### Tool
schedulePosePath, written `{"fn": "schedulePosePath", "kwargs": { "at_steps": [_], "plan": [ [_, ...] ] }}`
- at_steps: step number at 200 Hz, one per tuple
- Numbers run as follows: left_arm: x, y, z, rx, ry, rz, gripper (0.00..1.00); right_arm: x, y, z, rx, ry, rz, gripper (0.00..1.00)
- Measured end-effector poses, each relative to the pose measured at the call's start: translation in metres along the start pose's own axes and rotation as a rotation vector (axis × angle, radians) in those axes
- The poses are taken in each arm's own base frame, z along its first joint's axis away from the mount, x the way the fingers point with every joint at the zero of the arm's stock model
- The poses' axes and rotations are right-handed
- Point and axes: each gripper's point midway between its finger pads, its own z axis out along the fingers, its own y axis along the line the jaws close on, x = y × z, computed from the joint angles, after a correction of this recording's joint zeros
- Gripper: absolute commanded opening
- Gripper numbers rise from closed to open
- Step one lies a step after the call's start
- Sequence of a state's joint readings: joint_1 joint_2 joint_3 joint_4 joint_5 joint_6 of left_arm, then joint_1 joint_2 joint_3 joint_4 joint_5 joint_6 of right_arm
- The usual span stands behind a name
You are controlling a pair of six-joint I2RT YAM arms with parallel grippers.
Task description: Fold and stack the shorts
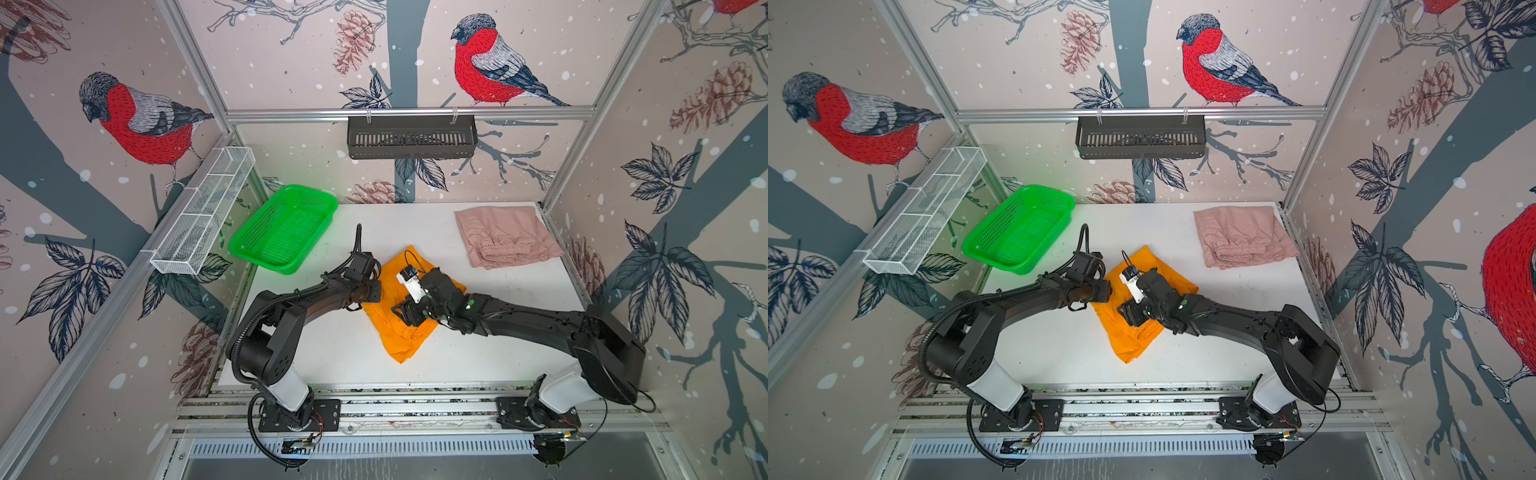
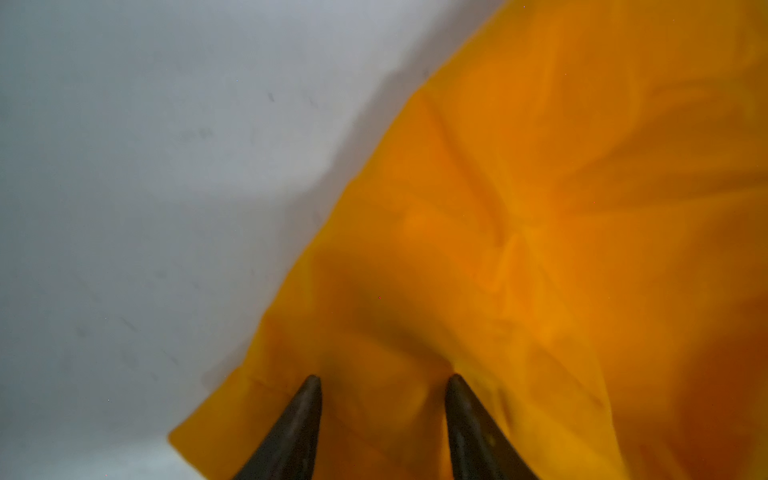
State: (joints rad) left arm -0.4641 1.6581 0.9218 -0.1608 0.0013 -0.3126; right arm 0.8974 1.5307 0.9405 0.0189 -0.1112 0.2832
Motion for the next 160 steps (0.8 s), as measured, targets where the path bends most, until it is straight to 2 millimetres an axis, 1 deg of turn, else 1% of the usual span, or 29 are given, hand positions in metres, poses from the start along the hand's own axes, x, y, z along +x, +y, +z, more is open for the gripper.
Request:
{"fn": "schedulePosePath", "kwargs": {
  "at_steps": [10,19,28,39,53,62,74,85,96,110,118,124,136,160],
  "plan": [
    [-0.015,0.004,0.001,-0.007,-0.021,0.018,0.56,-0.014,-0.018,-0.001,0.036,-0.012,0.001,0.63],
    [-0.029,0.007,0.003,-0.012,-0.04,0.024,0.56,-0.022,-0.036,0.001,0.071,-0.009,0.004,0.61],
    [-0.043,0.007,0.004,-0.012,-0.064,0.034,0.57,-0.024,-0.051,0.006,0.102,0.006,0.007,0.61],
    [-0.059,0.003,0.003,0.001,-0.098,0.049,0.57,-0.018,-0.065,0.015,0.124,0.047,-0.004,0.6],
    [-0.076,-0.006,0.001,0.032,-0.128,0.071,0.57,-0.005,-0.072,0.03,0.123,0.111,-0.027,0.59],
    [-0.088,-0.007,-0.003,0.03,-0.147,0.071,0.58,0.002,-0.074,0.038,0.118,0.151,-0.044,0.6],
    [-0.105,-0.004,-0.013,0.02,-0.176,0.059,0.62,0.007,-0.075,0.048,0.105,0.195,-0.074,0.65],
    [-0.115,0.004,-0.026,-0.003,-0.199,0.036,0.65,0.009,-0.073,0.054,0.096,0.219,-0.101,0.7],
    [-0.116,0.012,-0.04,-0.015,-0.203,0.002,0.68,0.011,-0.069,0.059,0.095,0.247,-0.132,0.74],
    [-0.113,0.023,-0.061,-0.033,-0.213,-0.044,0.71,0.015,-0.063,0.067,0.092,0.285,-0.171,0.77],
    [-0.108,0.03,-0.072,-0.043,-0.215,-0.07,0.72,0.019,-0.062,0.071,0.099,0.31,-0.18,0.79],
    [-0.103,0.034,-0.08,-0.047,-0.216,-0.091,0.73,0.024,-0.061,0.073,0.103,0.332,-0.184,0.83],
    [-0.092,0.043,-0.092,-0.046,-0.209,-0.133,0.74,0.035,-0.062,0.08,0.117,0.384,-0.193,0.86],
    [-0.074,0.055,-0.109,-0.036,-0.21,-0.196,0.75,0.053,-0.063,0.096,0.163,0.481,-0.207,0.87]
  ]
}}
